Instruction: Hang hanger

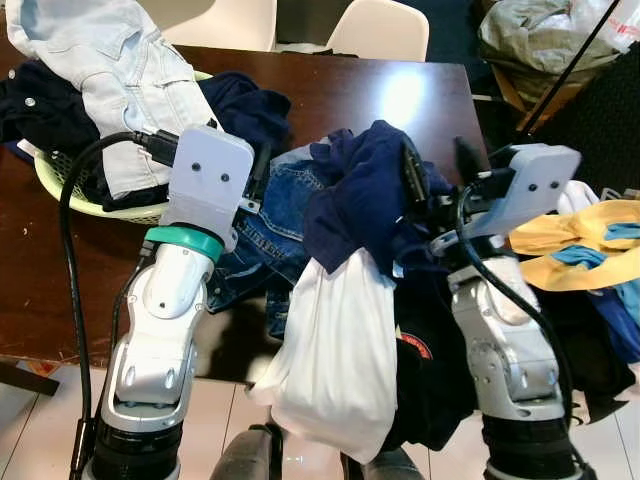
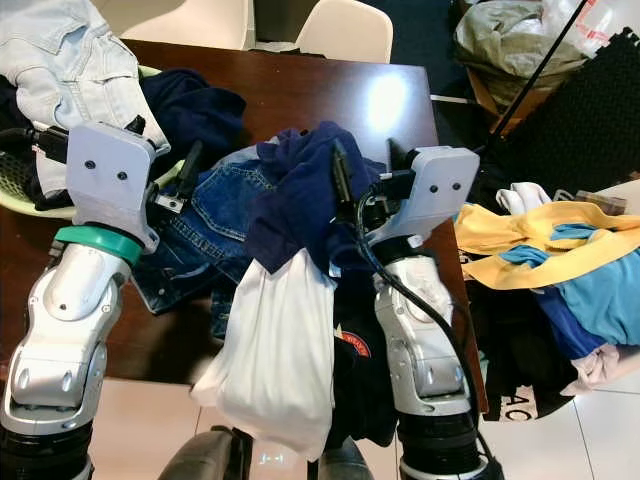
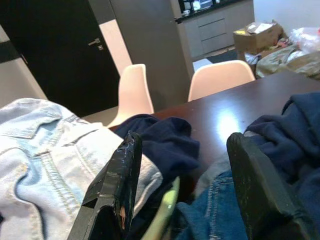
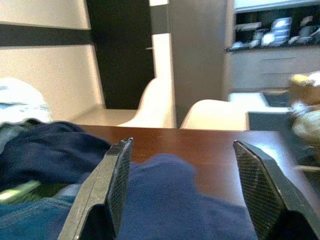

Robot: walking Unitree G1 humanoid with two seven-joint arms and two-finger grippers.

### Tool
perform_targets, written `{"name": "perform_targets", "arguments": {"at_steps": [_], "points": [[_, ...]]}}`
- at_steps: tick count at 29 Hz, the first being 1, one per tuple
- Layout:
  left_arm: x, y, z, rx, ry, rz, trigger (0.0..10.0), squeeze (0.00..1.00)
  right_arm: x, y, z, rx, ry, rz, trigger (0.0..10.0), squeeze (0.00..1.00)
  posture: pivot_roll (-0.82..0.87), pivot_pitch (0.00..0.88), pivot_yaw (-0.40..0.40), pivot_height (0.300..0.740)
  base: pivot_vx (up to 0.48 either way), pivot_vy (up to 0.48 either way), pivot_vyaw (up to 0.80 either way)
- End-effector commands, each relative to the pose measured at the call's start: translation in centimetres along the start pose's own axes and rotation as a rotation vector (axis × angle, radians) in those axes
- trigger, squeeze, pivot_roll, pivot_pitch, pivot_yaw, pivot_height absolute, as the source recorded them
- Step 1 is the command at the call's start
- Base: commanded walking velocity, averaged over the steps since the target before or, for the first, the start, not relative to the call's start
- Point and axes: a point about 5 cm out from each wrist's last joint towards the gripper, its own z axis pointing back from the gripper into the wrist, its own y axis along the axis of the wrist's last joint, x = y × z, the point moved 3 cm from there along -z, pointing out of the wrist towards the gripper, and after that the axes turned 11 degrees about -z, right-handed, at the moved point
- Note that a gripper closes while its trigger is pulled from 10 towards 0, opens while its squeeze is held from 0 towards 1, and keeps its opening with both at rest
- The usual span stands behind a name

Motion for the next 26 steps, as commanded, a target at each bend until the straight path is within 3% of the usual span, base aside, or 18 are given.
{"name": "perform_targets", "arguments": {"at_steps": [1, 4, 5, 8, 9, 11, 26], "points": [[0.3, 0.1, 0.3, 0.010, -0.018, 0.048, 10.0, 0.00, 0.6, 0.6, 0.6, 0.027, -0.032, 0.093, 10.0, 0.00, 0.02, 0.116, 0.067, 0.740, 0.000, 0.000, 0.00], [0.3, 0.1, 0.3, 0.010, -0.018, 0.048, 10.0, 0.00, 0.6, 0.6, 0.6, 0.027, -0.032, 0.093, 10.0, 0.00, 0.02, 0.116, 0.067, 0.740, 0.000, 0.000, 0.00], [0.5, -0.1, 0.2, -0.012, -0.022, 0.105, 10.0, 0.00, 0.9, 0.6, 0.7, 0.034, -0.044, 0.123, 10.0, 0.00, 0.01, 0.119, 0.070, 0.740, 0.000, 0.000, 0.00], [0.5, -0.1, 0.2, -0.012, -0.022, 0.105, 10.0, 0.00, 0.9, 0.6, 0.7, 0.034, -0.044, 0.123, 10.0, 0.00, 0.01, 0.119, 0.070, 0.740, 0.000, 0.000, 0.00], [0.7, -0.6, 0.0, -0.046, -0.023, 0.159, 10.0, 0.00, 1.1, 0.4, 0.3, 0.041, -0.041, 0.138, 10.0, 0.00, 0.01, 0.123, 0.073, 0.740, 0.000, 0.000, 0.00], [0.7, -1.0, -0.1, -0.069, -0.012, 0.177, 10.0, 0.00, 1.1, 0.2, -0.3, 0.043, -0.032, 0.128, 10.0, 0.00, 0.02, 0.119, 0.067, 0.740, 0.000, 0.000, 0.00], [0.5, -1.7, -0.1, -0.097, 0.023, 0.142, 10.0, 0.00, -0.4, -0.9, -0.3, 0.020, 0.004, 0.113, 10.0, 0.00, 0.03, 0.130, 0.069, 0.740, -0.018, 0.000, 0.00]]}}
